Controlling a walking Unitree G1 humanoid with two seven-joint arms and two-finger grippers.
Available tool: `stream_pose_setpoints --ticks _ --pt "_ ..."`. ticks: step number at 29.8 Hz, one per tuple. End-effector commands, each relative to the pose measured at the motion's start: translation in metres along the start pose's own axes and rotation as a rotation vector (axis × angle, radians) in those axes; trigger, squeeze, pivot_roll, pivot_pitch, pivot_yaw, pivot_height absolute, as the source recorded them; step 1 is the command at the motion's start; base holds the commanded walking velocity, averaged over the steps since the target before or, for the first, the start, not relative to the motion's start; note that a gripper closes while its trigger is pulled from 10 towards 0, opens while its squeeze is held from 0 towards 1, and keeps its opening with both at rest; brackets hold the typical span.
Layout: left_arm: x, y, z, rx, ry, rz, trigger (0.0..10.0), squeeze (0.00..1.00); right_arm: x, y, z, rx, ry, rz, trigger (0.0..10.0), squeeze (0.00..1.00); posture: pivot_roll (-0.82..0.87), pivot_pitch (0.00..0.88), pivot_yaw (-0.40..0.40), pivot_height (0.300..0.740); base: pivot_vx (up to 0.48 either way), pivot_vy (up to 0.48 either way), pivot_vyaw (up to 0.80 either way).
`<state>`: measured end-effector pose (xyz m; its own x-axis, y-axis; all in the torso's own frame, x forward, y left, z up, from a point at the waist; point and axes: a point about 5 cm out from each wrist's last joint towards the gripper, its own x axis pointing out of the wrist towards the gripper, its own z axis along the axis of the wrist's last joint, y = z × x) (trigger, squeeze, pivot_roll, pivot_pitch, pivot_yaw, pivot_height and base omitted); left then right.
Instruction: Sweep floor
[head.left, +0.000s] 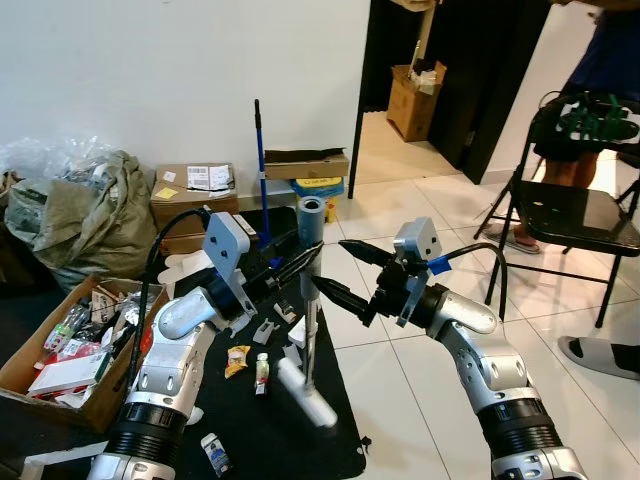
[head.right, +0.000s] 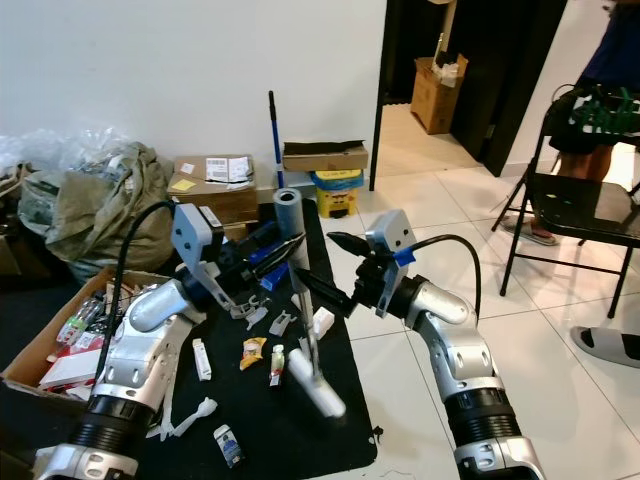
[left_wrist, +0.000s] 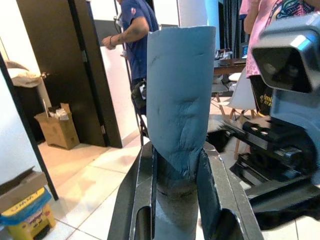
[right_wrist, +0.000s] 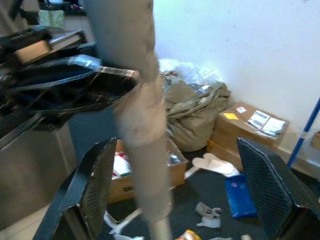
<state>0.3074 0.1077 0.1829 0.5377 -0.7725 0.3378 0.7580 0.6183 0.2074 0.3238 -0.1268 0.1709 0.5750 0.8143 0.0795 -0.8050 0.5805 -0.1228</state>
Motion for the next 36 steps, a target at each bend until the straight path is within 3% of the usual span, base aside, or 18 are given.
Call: stream_pose_setpoints --ticks 1,4,9,10,13,14,15,16,34,36 --pt "0.002 -0.004 0.007 0.015 -0.03 -0.017 10.0 0.0 0.006 0.004 0.004 -0.063 0.019 0.014 10.0 0.0 -0.09 0.0 0.002 0.74 0.0 0.0 0.0" --pt "0.004 -0.01 0.007 0.001 -0.033 -0.029 10.0 0.0 0.01 0.007 -0.001 -0.128 0.077 0.01 10.0 0.0 -0.09 0.0 0.0 0.74 0.0 0.0 0.0" --pt "0.003 -0.012 0.004 -0.003 -0.023 -0.035 10.0 0.0 0.013 0.007 0.0 -0.128 0.077 0.006 10.0 0.0 -0.09 0.0 -0.003 0.74 0.0 0.0 0.0" --pt "0.003 -0.013 0.002 -0.004 -0.014 -0.037 10.0 0.0 0.015 0.009 0.001 -0.124 0.07 0.01 6.7 0.0 -0.09 0.0 -0.001 0.74 0.0 0.0 0.0" --pt "0.003 -0.014 0.001 -0.005 -0.009 -0.039 10.0 0.0 0.017 0.009 0.002 -0.122 0.064 0.013 6.7 0.0 -0.09 0.0 -0.001 0.74 0.0 0.0 0.0" --pt "0.004 -0.015 0.0 -0.007 -0.007 -0.042 10.0 0.0 0.019 0.01 0.003 -0.123 0.056 0.012 2.5 0.0 -0.09 0.0 0.0 0.74 0.0 0.0 0.0" --pt "0.004 -0.015 0.0 -0.007 -0.007 -0.042 10.0 0.0 0.019 0.01 0.003 -0.123 0.056 0.012 2.5 0.0 -0.09 0.0 0.0 0.74 0.0 0.0 0.0" --pt "0.005 -0.016 0.0 -0.008 -0.006 -0.043 10.0 0.0 0.02 0.01 0.005 -0.126 0.051 0.009 0.0 0.0 -0.09 0.0 0.001 0.74 0.0 0.0 0.0" --pt "0.011 -0.02 -0.004 -0.002 0.016 -0.033 10.0 0.0 0.021 0.006 0.008 -0.15 0.041 -0.045 0.0 0.0 -0.1 0.0 0.01 0.74 0.0 0.0 0.0" --pt "0.011 -0.018 -0.005 -0.032 0.019 -0.036 10.0 0.0 0.021 0.006 0.008 -0.15 0.04 -0.045 0.0 0.0 -0.1 0.0 0.01 0.74 0.0 0.0 0.0"
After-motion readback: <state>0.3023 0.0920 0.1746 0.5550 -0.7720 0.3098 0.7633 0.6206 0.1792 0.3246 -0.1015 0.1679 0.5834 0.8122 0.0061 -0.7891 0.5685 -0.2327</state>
